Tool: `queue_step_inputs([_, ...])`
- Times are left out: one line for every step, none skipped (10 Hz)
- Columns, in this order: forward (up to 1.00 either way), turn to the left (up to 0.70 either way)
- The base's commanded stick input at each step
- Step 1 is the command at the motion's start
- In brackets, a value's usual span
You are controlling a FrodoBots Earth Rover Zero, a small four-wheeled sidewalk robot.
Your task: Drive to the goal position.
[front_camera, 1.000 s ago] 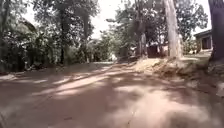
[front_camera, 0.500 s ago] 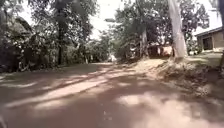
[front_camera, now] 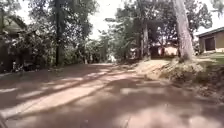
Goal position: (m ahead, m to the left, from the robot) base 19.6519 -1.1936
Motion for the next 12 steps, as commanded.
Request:
queue_step_inputs([1.0,0.27])
queue_step_inputs([1.0,0.23])
queue_step_inputs([1.0,0.06])
queue_step_inputs([1.0,0.0])
queue_step_inputs([1.0,0.0])
queue_step_inputs([1.0,0.11])
queue_step_inputs([1.0,0.27])
queue_step_inputs([1.0,0.27])
queue_step_inputs([1.0,0.27])
queue_step_inputs([1.0,0.27])
queue_step_inputs([1.0,0.27])
queue_step_inputs([1.0,0.27])
